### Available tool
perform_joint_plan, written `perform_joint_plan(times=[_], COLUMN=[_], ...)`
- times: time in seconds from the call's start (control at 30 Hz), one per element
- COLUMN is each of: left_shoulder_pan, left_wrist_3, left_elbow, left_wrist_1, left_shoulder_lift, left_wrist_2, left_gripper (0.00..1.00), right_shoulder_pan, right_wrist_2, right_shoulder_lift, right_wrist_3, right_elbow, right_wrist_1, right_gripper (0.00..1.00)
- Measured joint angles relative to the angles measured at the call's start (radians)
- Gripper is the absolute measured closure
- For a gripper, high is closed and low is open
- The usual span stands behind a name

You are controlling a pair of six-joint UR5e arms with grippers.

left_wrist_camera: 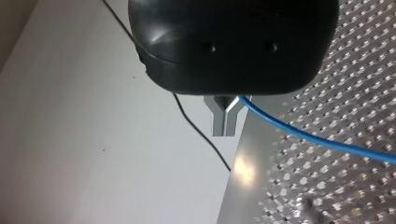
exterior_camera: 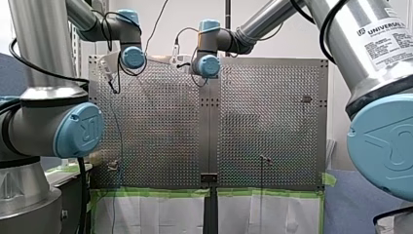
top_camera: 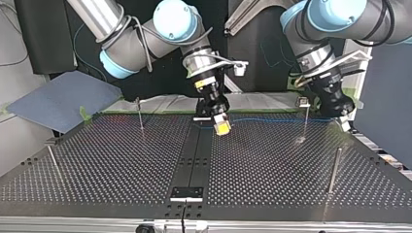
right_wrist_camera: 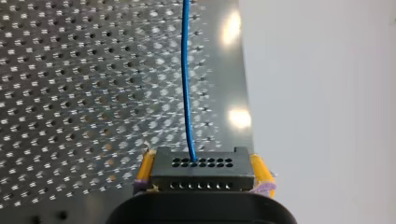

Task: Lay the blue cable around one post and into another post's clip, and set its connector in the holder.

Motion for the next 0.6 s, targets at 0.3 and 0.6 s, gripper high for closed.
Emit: perform_joint_plan(times=[0.3,0.6], left_shoulder_pan=[0.082,0.115], left_wrist_3=[-0.032,-0.082], left_elbow=[0.051,0.105], left_wrist_1=[-0.027,-0.038], left_shoulder_lift=[-0.003,-0.039], left_wrist_2=[0.08,0.126], left_gripper=[1.0,1.0], right_shoulder_pan=[0.001,0.001], right_wrist_2=[-0.033,-0.052], right_shoulder_lift=[0.004,0.023], right_wrist_3=[0.011,0.019], right_elbow=[-0.045,-0.065], right_wrist_1=[-0.009,-0.011], right_gripper=[1.0,1.0])
